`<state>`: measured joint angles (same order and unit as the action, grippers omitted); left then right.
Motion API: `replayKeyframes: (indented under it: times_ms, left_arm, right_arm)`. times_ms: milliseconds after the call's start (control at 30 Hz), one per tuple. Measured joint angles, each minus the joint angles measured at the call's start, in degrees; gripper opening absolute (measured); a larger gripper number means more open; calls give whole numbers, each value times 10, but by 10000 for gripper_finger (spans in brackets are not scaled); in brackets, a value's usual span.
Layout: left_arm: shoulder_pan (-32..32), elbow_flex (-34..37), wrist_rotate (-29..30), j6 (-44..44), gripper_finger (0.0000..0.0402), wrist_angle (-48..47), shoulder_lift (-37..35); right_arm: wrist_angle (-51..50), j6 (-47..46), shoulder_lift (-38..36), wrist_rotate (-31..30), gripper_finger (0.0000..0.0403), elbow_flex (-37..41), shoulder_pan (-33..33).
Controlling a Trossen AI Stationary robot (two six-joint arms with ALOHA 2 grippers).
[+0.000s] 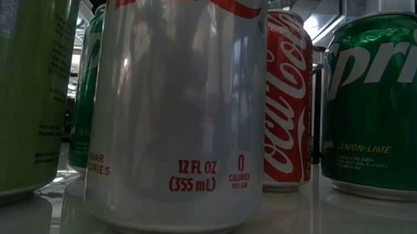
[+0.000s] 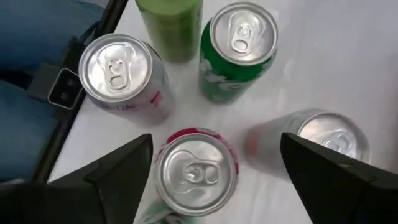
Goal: Place canned beverage on shelf
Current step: Put the red white soda can on the shelf aligned with the other white soda can
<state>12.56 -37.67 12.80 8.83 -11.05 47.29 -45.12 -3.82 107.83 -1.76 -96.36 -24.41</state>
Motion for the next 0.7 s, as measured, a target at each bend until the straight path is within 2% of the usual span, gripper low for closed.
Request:
replayKeyframes:
  times_ms: [233,467,700]
  left_arm:
    - [0,0,0,0,396,0,0]
    - [0,0,0,0,396,0,0]
    - [0,0,0,0,396,0,0]
  right_arm:
    - [-15,-44,0,3,351,1,-17]
    - [-15,-53,3,-40,351,1,-38]
    - [-30,-95,12,-48,351,2,-38]
